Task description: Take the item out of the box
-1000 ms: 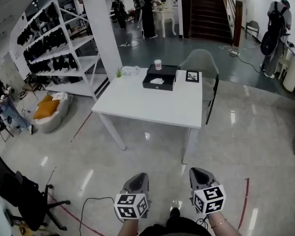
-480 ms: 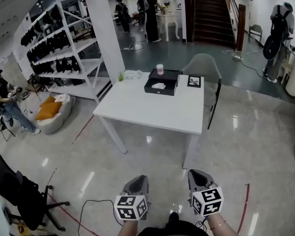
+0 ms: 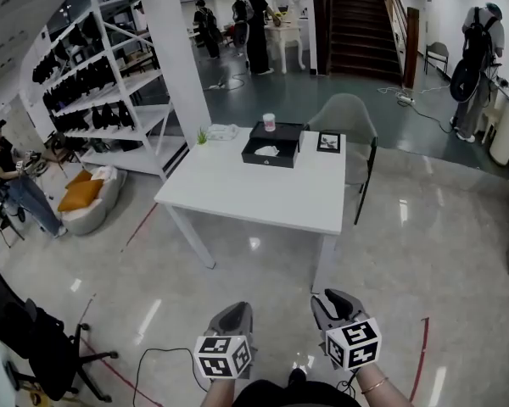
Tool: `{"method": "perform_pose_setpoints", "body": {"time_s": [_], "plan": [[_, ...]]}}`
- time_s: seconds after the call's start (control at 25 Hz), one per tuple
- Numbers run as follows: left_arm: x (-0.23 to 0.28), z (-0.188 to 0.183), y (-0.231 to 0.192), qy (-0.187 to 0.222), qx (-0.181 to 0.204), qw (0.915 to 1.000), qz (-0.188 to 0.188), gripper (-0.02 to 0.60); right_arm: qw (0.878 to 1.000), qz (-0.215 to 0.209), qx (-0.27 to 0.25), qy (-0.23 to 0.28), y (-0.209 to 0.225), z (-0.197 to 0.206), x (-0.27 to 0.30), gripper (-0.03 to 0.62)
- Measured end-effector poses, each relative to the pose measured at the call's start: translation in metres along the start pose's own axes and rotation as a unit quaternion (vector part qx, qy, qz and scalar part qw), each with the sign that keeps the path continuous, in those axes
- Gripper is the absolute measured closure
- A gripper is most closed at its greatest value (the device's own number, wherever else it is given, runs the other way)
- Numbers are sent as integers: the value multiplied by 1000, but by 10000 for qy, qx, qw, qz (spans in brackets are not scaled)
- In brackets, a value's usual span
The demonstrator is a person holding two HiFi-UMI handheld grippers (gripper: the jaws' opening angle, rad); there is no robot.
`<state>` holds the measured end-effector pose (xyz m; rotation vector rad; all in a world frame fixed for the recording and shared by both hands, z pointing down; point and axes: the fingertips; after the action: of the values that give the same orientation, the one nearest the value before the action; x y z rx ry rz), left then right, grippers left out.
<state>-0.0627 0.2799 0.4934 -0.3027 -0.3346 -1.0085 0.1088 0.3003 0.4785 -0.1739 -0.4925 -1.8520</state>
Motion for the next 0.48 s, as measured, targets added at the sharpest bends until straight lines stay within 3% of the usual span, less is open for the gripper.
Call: {"method": "perform_pose_setpoints", "body": {"time_s": [0.16,0.48], "plan": [[7,-1,3,-32,27,10000,-3,554,9999,-68,98,-47,7,1,4,424],[30,-5,3,-167,34,9999,28,554,9994,-171,240,-191,18,1,22,393]]}}
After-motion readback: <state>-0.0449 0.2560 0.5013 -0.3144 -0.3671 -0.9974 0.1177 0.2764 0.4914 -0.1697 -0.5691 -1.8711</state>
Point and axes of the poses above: the fingertips, and each gripper's own axes: x forward along the fingers, y to its right, z out of its underside, and after that the axes turned 7 degrees about x, right-handed
